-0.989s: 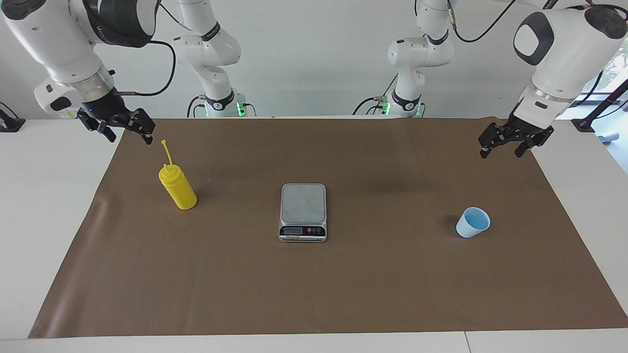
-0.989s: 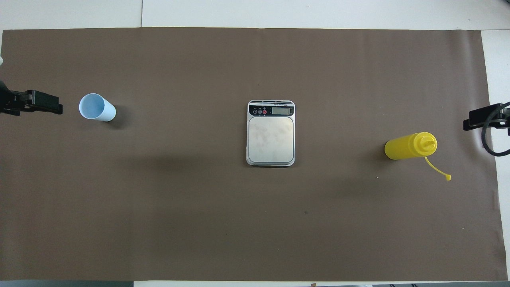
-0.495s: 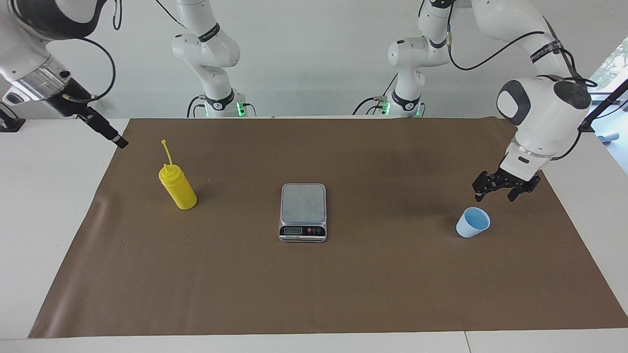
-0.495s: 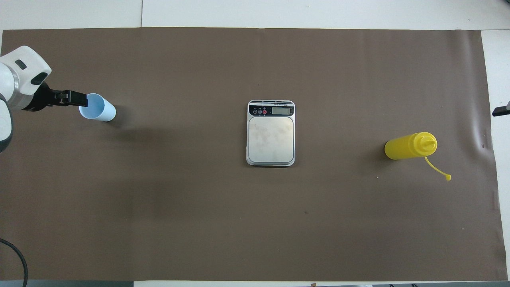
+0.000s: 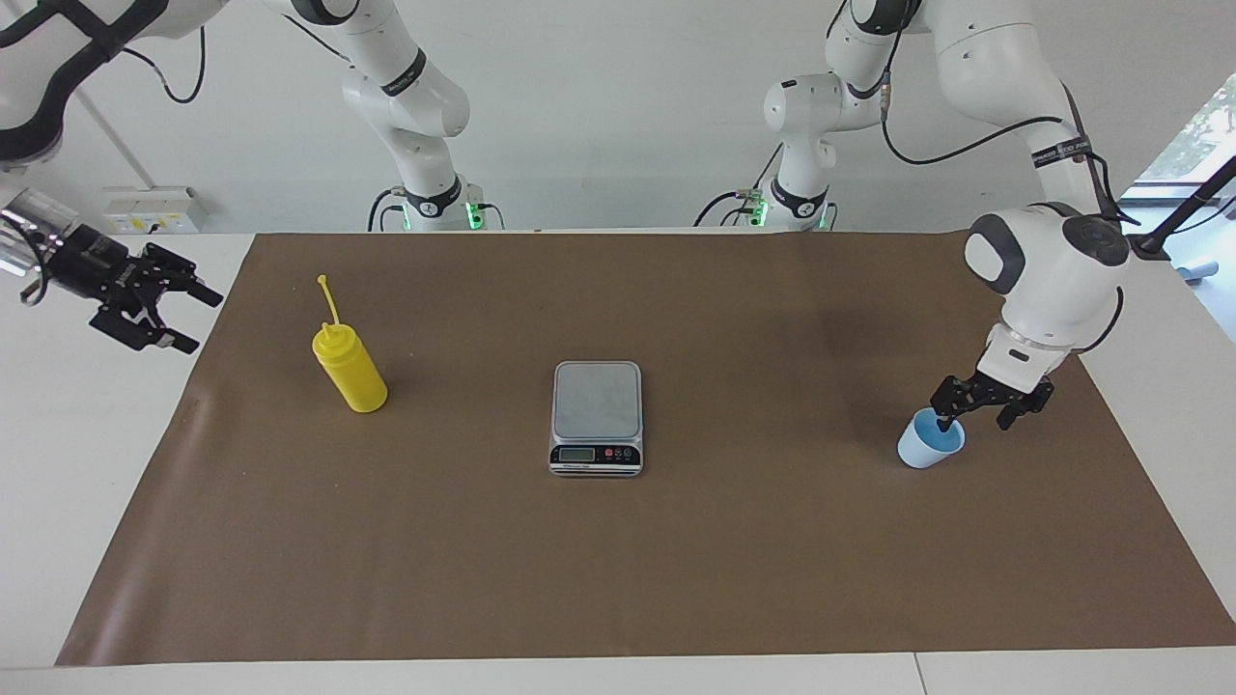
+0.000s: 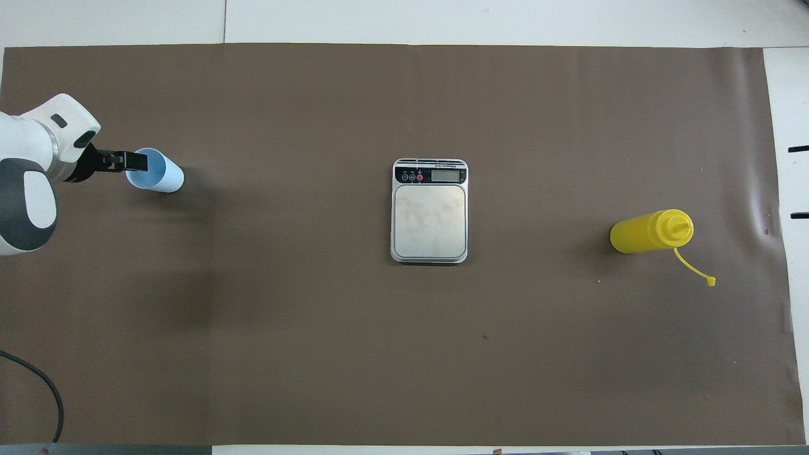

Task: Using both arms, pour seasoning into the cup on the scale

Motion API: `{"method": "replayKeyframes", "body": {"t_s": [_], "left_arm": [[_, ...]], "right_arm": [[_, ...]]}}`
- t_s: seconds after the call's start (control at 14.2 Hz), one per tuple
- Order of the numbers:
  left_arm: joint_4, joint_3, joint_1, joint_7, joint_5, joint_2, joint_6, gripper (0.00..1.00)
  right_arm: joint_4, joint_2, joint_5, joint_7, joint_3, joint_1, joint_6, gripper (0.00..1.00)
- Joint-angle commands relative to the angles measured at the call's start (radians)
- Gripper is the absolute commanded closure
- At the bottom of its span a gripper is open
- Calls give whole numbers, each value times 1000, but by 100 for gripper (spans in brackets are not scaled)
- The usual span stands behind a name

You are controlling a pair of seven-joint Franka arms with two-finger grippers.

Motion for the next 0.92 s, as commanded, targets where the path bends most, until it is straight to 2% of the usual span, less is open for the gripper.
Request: {"method": "replayKeyframes", "body": {"t_s": [0.0, 0.07, 0.14, 0.21, 0.35, 0.49, 0.64, 0.78, 0.85], "left_arm": [[-49, -7, 8, 2, -6, 4, 67, 9], [-61, -7, 7, -1, -12, 5, 87, 23], [-71, -7, 5, -18, -18, 5, 105, 64], [-83, -8, 7, -48, -27, 4, 127, 100], [-98, -7, 4, -102, -47, 4, 157, 100], [-100, -8, -4, -127, -47, 2, 150, 100], [-97, -13, -10, -150, -47, -19, 128, 100], [-89, -13, -51, -177, -47, -74, 49, 100], [-89, -8, -82, -212, -47, -100, 20, 100]], "right_arm": [[47, 146, 174, 85, 15, -126, -81, 0], [49, 168, 188, 94, 18, -133, -83, 0], [49, 177, 188, 94, 20, -126, -81, 0], [49, 196, 193, 92, 21, -127, -79, 0], [116, 263, 191, 83, 26, -142, -111, 0], [113, 263, 201, 30, 26, -144, -118, 0], [14, 238, 213, -79, 26, -141, -103, 0], [-136, 184, 231, -194, 26, -133, -9, 0], [-178, 168, 233, -230, 26, -130, -1, 0]]}}
